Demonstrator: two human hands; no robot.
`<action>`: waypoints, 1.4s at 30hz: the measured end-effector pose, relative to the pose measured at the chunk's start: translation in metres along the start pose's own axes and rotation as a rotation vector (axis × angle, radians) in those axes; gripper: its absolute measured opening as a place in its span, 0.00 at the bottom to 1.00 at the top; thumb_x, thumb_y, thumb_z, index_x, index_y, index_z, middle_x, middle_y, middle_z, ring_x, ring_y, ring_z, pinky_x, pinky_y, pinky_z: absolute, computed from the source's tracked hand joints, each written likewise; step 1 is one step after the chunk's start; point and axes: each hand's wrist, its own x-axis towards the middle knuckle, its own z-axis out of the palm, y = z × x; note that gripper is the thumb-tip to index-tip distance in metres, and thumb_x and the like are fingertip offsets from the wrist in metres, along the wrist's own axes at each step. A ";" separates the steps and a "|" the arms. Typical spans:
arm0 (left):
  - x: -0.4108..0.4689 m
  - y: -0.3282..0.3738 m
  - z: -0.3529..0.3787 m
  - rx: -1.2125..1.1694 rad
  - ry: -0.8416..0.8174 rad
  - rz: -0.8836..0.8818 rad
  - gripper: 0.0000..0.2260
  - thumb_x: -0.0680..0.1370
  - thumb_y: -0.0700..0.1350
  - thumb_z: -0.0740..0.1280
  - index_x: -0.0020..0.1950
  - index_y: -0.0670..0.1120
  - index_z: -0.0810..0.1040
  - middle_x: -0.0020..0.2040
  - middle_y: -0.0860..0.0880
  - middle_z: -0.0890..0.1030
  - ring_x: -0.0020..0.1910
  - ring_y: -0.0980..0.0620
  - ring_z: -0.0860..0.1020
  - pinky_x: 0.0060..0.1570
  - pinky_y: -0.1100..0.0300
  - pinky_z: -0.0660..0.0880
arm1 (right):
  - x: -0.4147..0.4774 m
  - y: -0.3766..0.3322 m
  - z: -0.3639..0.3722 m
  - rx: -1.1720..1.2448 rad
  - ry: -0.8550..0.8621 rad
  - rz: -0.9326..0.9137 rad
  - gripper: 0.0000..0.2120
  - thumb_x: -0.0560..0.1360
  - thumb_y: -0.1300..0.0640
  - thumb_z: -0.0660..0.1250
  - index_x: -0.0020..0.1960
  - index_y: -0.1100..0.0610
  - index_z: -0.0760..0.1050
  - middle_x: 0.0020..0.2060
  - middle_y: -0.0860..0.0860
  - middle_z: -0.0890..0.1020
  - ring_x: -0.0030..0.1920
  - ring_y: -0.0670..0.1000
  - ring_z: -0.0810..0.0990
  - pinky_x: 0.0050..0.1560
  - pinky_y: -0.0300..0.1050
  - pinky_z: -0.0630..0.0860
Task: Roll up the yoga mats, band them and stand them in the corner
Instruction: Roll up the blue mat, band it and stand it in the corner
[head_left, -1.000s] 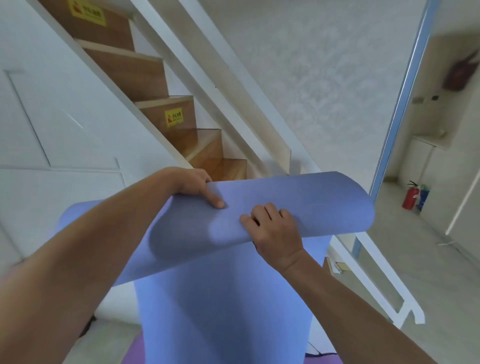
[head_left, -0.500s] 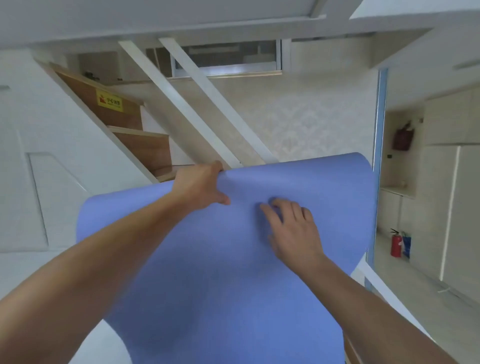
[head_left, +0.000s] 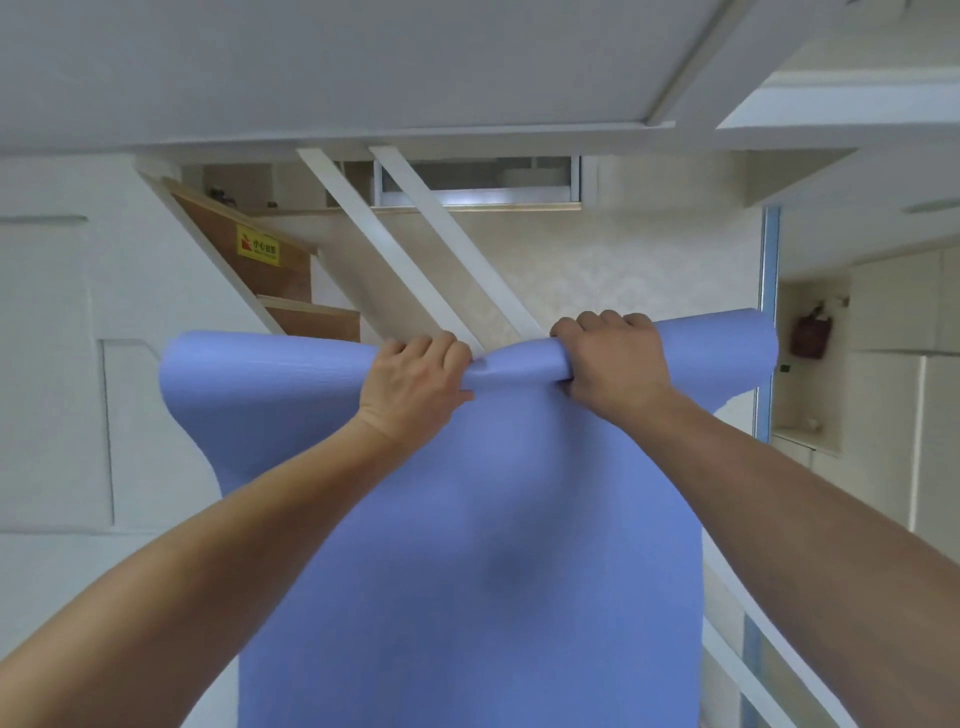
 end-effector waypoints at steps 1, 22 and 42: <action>0.009 -0.006 -0.003 -0.012 0.016 -0.012 0.27 0.59 0.55 0.83 0.45 0.45 0.72 0.37 0.47 0.76 0.32 0.45 0.75 0.32 0.56 0.66 | 0.004 0.001 -0.002 -0.003 0.082 0.016 0.21 0.57 0.60 0.77 0.49 0.55 0.79 0.38 0.51 0.79 0.39 0.56 0.78 0.43 0.47 0.71; -0.140 0.081 -0.038 -0.536 -1.410 -0.240 0.23 0.64 0.59 0.76 0.54 0.54 0.73 0.49 0.54 0.80 0.47 0.49 0.79 0.43 0.58 0.71 | -0.217 -0.063 0.099 0.439 -0.444 -0.167 0.38 0.62 0.44 0.78 0.68 0.51 0.70 0.62 0.48 0.73 0.62 0.54 0.74 0.56 0.51 0.71; -0.332 0.188 -0.117 -1.009 -1.983 -0.243 0.35 0.61 0.58 0.81 0.64 0.56 0.72 0.60 0.54 0.79 0.55 0.50 0.78 0.55 0.55 0.75 | -0.442 -0.140 0.146 0.462 -0.409 -0.334 0.22 0.52 0.60 0.79 0.45 0.56 0.81 0.36 0.52 0.79 0.34 0.56 0.77 0.35 0.46 0.72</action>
